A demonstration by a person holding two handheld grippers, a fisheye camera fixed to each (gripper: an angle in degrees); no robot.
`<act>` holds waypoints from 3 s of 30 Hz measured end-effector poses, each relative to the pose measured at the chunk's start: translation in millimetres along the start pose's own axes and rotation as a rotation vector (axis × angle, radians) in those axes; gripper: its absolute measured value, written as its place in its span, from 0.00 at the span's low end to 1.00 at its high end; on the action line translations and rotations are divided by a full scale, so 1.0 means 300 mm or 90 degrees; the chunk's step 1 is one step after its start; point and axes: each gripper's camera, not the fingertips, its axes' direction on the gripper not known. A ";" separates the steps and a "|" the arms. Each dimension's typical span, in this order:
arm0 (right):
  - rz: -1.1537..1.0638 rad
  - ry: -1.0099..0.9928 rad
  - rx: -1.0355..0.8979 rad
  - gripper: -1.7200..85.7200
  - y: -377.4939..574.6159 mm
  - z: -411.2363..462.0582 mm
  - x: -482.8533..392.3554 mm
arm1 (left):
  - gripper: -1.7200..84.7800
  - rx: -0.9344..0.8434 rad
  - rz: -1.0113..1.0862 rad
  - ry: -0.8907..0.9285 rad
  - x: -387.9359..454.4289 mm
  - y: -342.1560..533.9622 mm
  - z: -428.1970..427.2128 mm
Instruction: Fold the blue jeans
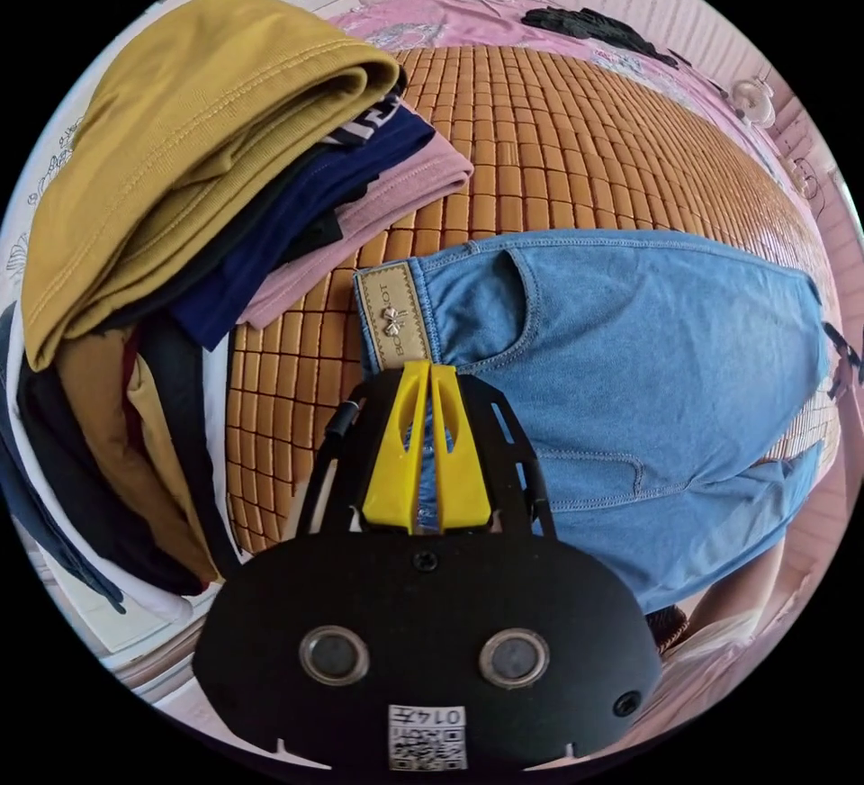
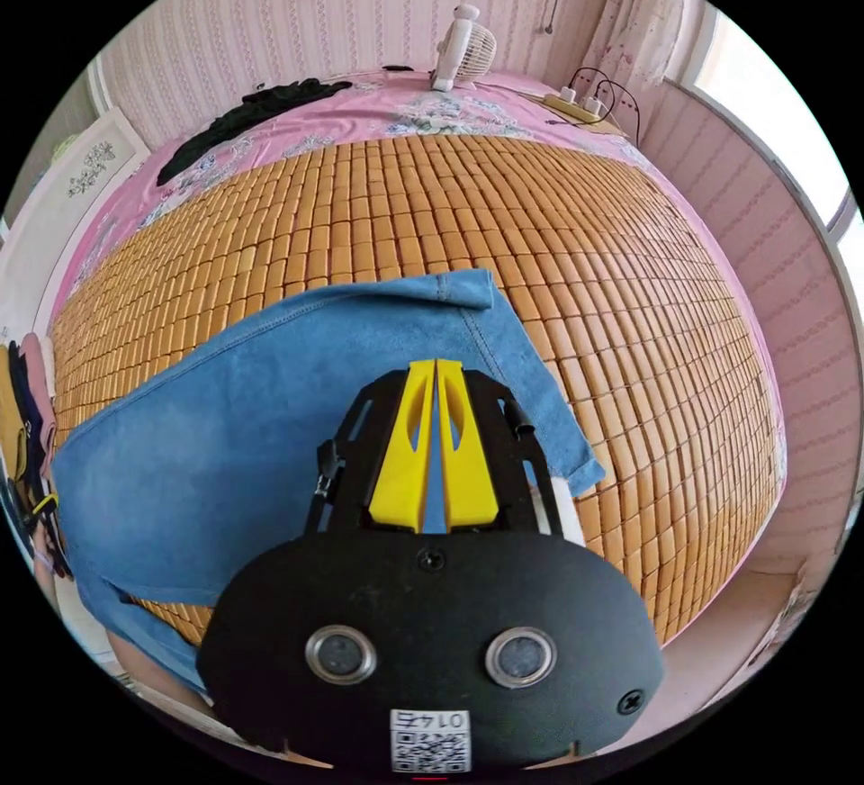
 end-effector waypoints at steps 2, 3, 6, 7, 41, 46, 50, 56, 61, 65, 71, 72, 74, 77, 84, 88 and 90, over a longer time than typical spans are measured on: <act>-0.010 -0.027 -0.023 0.02 -0.051 0.041 -0.001 | 0.01 0.016 -0.017 0.024 -0.028 0.019 0.005; -0.010 -0.038 -0.064 0.02 -0.095 0.084 -0.001 | 0.01 0.027 -0.028 0.038 -0.046 0.033 0.009; -0.001 -0.030 -0.015 0.02 -0.200 0.080 0.007 | 0.01 0.040 -0.044 0.051 -0.077 0.059 0.017; 0.007 -0.031 0.012 0.02 -0.215 0.062 0.012 | 0.01 0.038 -0.045 0.050 -0.085 0.063 0.020; 0.587 -0.320 -0.017 0.22 1.690 -0.233 0.877 | 0.06 0.068 -0.389 0.519 -0.790 1.148 0.105; 0.612 -0.335 -0.032 0.22 1.698 -0.154 0.902 | 0.04 0.159 -0.328 0.432 -0.813 1.178 -0.074; 0.605 -0.378 -0.068 0.16 1.678 -0.085 0.923 | 0.04 0.134 -0.315 0.408 -0.809 1.179 -0.092; 0.610 -0.469 0.024 0.05 1.656 -0.106 0.975 | 0.05 0.123 -0.338 0.396 -0.802 1.203 -0.086; 0.544 -0.498 0.068 0.03 1.602 -0.193 1.001 | 0.05 0.131 -0.314 0.385 -0.784 1.223 -0.129; 0.436 -0.527 0.176 0.02 1.501 -0.363 1.001 | 0.05 0.150 -0.281 0.388 -0.761 1.244 -0.188; 0.172 -0.419 0.187 0.03 1.085 -0.576 0.866 | 0.04 0.203 -0.236 0.384 -0.714 1.222 -0.317; 0.125 -0.394 0.172 0.03 0.973 -0.585 0.815 | 0.04 0.219 -0.238 0.389 -0.708 1.197 -0.341; 0.071 -0.362 0.149 0.03 0.798 -0.577 0.730 | 0.05 0.244 -0.250 0.409 -0.702 1.148 -0.370; 0.046 -0.342 0.109 0.04 0.501 -0.513 0.591 | 0.06 0.266 -0.236 0.402 -0.676 1.006 -0.411; 0.132 -0.282 0.034 0.14 0.155 -0.223 0.306 | 0.14 0.245 -0.371 0.386 -0.596 0.633 -0.291; 0.051 -0.157 -0.068 0.13 0.214 -0.073 0.199 | 0.13 0.204 -0.374 0.287 -0.484 0.591 -0.246; 0.011 -0.066 -0.110 0.12 0.264 -0.006 0.156 | 0.12 0.173 -0.299 0.263 -0.383 0.550 -0.236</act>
